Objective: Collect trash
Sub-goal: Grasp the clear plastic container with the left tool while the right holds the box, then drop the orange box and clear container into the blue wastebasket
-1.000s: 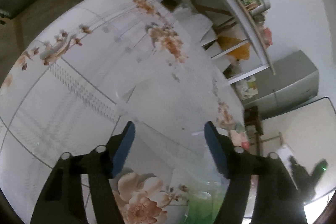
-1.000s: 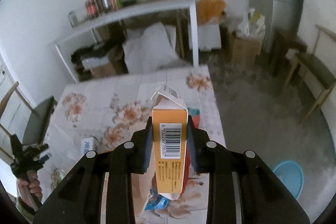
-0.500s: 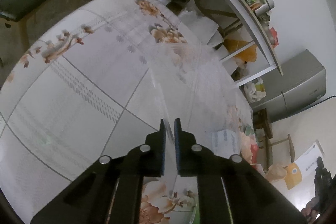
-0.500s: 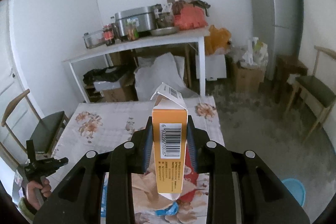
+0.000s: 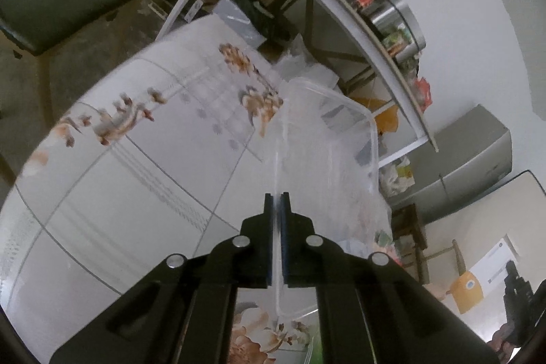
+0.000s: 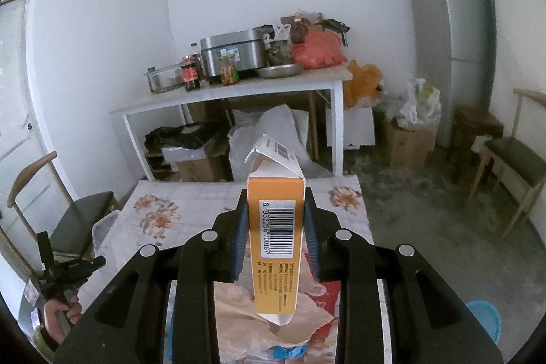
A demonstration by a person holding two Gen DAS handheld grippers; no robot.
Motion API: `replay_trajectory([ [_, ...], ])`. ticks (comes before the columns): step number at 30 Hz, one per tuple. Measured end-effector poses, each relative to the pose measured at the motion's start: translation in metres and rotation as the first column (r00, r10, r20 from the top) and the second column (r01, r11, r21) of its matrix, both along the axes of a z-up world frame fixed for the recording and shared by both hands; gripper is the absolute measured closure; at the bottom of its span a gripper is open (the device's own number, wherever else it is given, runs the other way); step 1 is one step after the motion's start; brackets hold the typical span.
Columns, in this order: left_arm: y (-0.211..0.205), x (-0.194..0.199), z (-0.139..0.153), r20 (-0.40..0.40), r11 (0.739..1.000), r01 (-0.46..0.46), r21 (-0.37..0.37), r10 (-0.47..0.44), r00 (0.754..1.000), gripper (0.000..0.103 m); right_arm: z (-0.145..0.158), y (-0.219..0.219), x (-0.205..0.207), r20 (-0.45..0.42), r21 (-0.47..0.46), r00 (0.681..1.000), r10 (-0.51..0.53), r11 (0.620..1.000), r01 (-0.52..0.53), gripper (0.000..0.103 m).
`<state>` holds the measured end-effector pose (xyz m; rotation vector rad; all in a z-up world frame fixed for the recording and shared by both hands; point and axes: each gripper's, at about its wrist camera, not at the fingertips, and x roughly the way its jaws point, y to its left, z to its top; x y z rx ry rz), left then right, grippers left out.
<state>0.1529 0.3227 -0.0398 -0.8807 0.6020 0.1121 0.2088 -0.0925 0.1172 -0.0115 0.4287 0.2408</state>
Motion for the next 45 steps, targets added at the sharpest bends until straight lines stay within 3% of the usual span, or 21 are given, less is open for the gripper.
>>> replay_trajectory([
  [8, 0.005, -0.018, 0.028, 0.091, 0.999, -0.026, 0.019, 0.024, 0.996, 0.1, 0.011, 0.006, -0.013, 0.044, 0.013, 0.999, 0.023, 1.0, -0.024, 0.076],
  [15, -0.012, -0.043, 0.071, 0.191, 0.998, 0.007, 0.057, -0.018, 0.982, 0.1, 0.029, 0.007, -0.033, 0.103, 0.048, 0.993, 0.051, 0.997, -0.056, 0.076],
  [22, -0.068, -0.056, 0.122, 0.259, 0.982, 0.131, 0.136, -0.163, 0.952, 0.1, 0.044, -0.018, -0.069, 0.167, 0.101, 0.985, 0.044, 0.993, -0.061, 0.076],
  [26, -0.12, -0.05, 0.144, 0.26, 0.95, 0.252, 0.187, -0.295, 0.92, 0.1, 0.04, -0.057, -0.097, 0.169, 0.139, 0.985, -0.025, 0.99, 0.001, 0.076],
  [29, -0.171, -0.036, 0.152, 0.236, 0.903, 0.377, 0.205, -0.419, 0.877, 0.1, 0.031, -0.095, -0.12, 0.15, 0.168, 0.983, -0.106, 0.982, 0.081, 0.076],
  [35, -0.293, 0.004, 0.145, 0.125, 0.763, 0.614, 0.204, -0.642, 0.757, 0.1, -0.002, -0.187, -0.163, 0.058, 0.232, 0.948, -0.312, 0.928, 0.291, 0.076],
  [40, -0.41, 0.035, 0.113, -0.012, 0.632, 0.749, 0.199, -0.762, 0.647, 0.1, -0.041, -0.257, -0.178, -0.071, 0.262, 0.886, -0.459, 0.848, 0.46, 0.076],
  [45, -0.525, 0.054, 0.074, -0.155, 0.501, 0.836, 0.224, -0.828, 0.538, 0.1, -0.074, -0.306, -0.168, -0.165, 0.272, 0.826, -0.54, 0.78, 0.564, 0.076],
])
